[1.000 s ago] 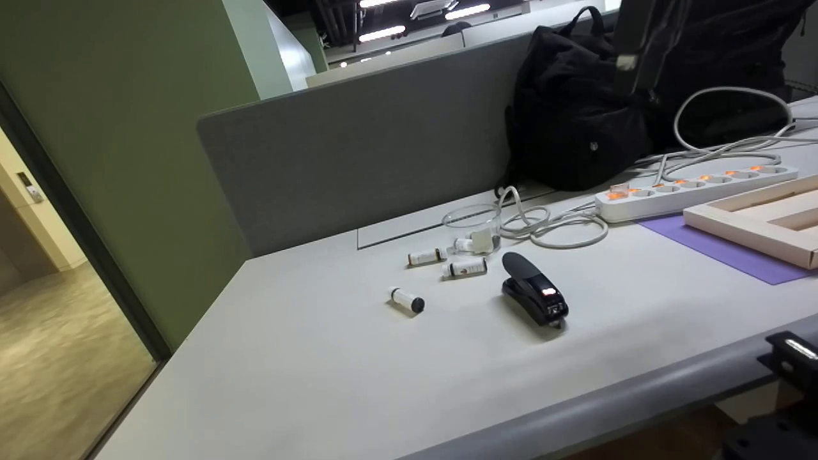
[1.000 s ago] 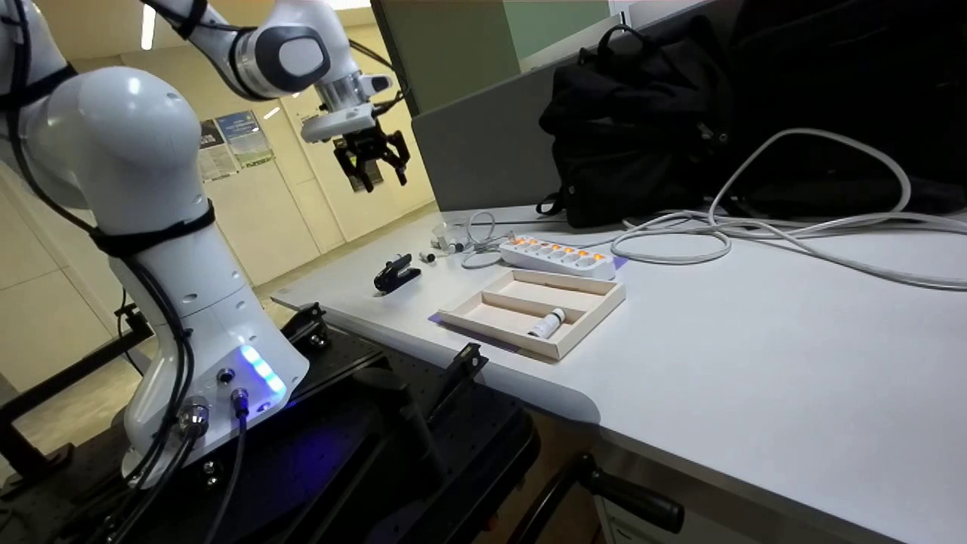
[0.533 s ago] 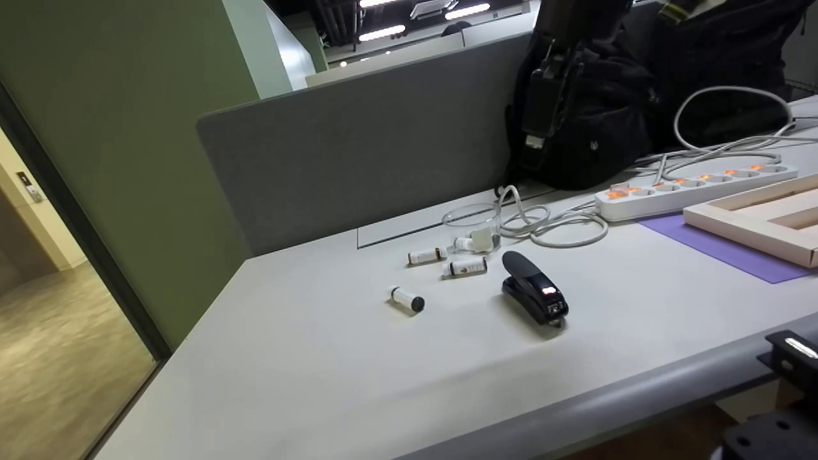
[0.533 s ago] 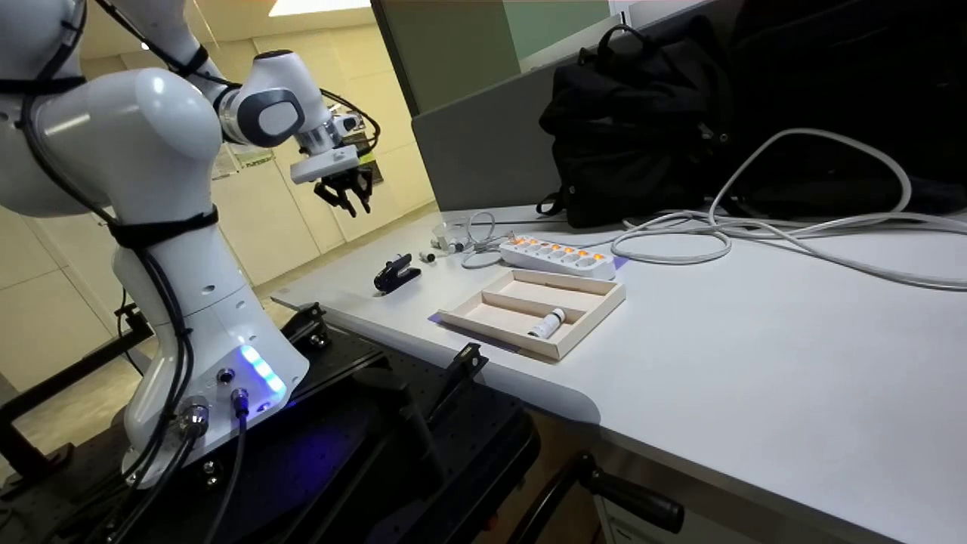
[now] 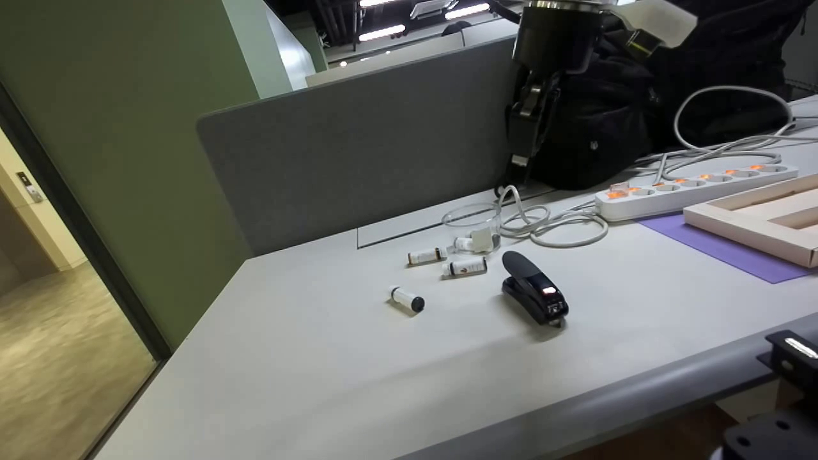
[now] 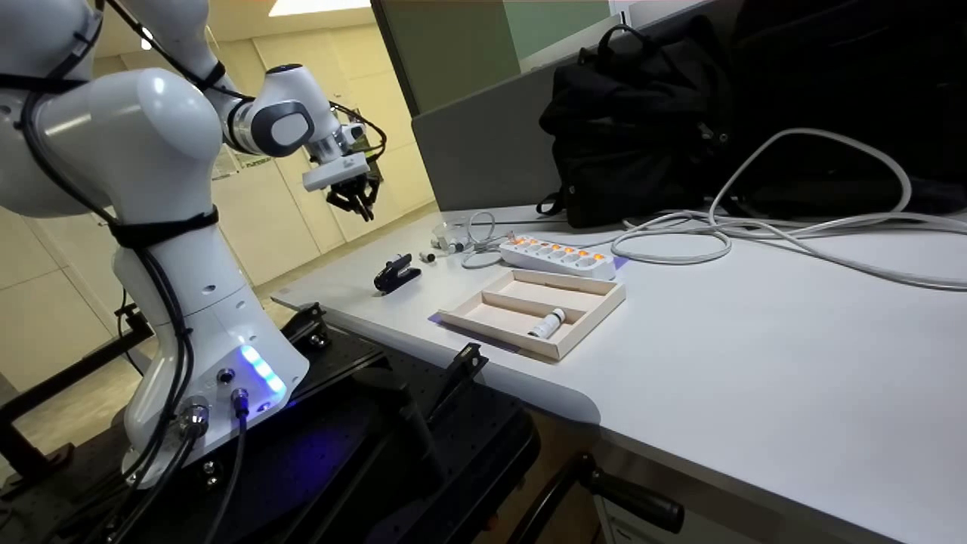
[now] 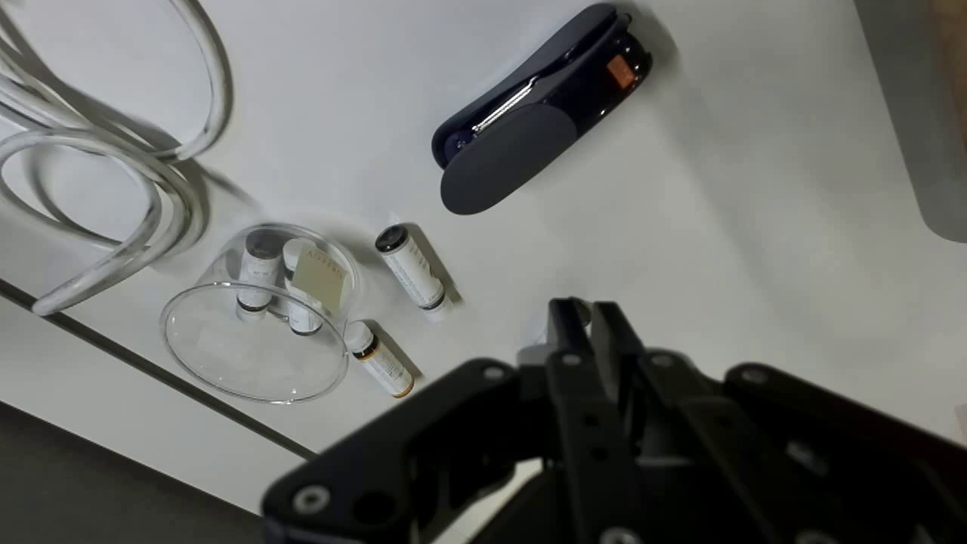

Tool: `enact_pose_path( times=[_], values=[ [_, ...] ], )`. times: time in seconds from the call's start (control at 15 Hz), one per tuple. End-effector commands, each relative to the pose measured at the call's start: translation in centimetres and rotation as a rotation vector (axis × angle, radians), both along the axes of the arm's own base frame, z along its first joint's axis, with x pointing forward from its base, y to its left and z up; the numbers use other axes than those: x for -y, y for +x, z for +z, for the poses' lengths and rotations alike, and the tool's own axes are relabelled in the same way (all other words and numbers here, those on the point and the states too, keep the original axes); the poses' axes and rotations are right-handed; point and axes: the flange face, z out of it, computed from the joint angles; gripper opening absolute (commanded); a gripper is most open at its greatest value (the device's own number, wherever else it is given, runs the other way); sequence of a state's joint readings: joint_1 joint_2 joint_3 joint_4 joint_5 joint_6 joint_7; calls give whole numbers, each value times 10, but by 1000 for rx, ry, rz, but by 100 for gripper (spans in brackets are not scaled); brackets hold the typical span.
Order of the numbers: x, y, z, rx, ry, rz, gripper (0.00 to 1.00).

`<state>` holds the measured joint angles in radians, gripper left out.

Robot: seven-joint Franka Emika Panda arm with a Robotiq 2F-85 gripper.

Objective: Press the stapler

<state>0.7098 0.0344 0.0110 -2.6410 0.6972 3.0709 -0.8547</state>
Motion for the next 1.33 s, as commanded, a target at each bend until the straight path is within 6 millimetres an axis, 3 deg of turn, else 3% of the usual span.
enact_pose_path(
  times=[0.0,0.33,0.6,1.0,1.27],
  values=[
    [0,0,0,0,0,0,3],
    [22,43,-23,-32,-65,-10,0],
    [23,73,-30,-113,-85,17,0],
    [3,92,-24,-276,-65,78,0],
    [-1,95,-43,-321,-96,109,0]
  ],
)
